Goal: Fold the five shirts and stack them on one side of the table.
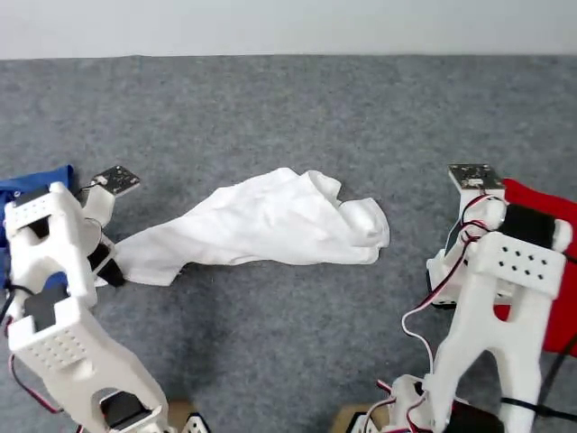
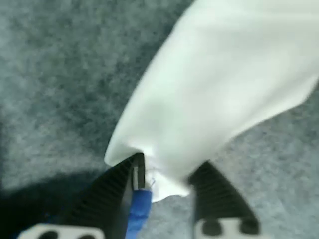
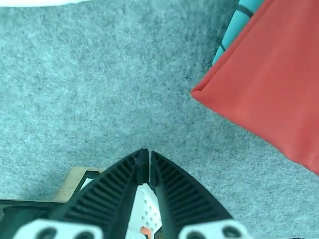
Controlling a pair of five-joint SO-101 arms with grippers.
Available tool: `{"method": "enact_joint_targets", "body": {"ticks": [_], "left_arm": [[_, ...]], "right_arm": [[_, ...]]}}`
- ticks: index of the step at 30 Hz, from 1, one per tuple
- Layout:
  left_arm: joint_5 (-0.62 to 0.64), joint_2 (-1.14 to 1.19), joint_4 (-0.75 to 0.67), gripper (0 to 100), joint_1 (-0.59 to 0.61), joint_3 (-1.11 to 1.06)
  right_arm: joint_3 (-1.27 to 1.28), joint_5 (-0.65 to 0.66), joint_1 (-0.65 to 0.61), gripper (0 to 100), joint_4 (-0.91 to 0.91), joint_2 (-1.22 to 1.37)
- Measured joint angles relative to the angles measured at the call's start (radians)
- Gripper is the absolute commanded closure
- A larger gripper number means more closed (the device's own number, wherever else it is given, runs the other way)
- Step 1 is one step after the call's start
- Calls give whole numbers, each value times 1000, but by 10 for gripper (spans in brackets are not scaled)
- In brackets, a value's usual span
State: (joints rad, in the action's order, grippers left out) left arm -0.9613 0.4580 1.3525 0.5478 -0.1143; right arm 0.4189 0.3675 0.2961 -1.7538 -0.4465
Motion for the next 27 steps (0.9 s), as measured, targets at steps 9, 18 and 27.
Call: {"method": "enact_joint_targets", "body": {"ticks": [9, 18, 27], "left_arm": [[5, -127, 273, 995, -81, 219], [43, -428, 373, 995, -123, 207], [51, -611, 374, 995, -107, 43]], "right_arm": [[0, -2, -107, 990, 34, 0], [0, 0, -376, 990, 270, 133], [-107, 0, -559, 990, 535, 597]]}}
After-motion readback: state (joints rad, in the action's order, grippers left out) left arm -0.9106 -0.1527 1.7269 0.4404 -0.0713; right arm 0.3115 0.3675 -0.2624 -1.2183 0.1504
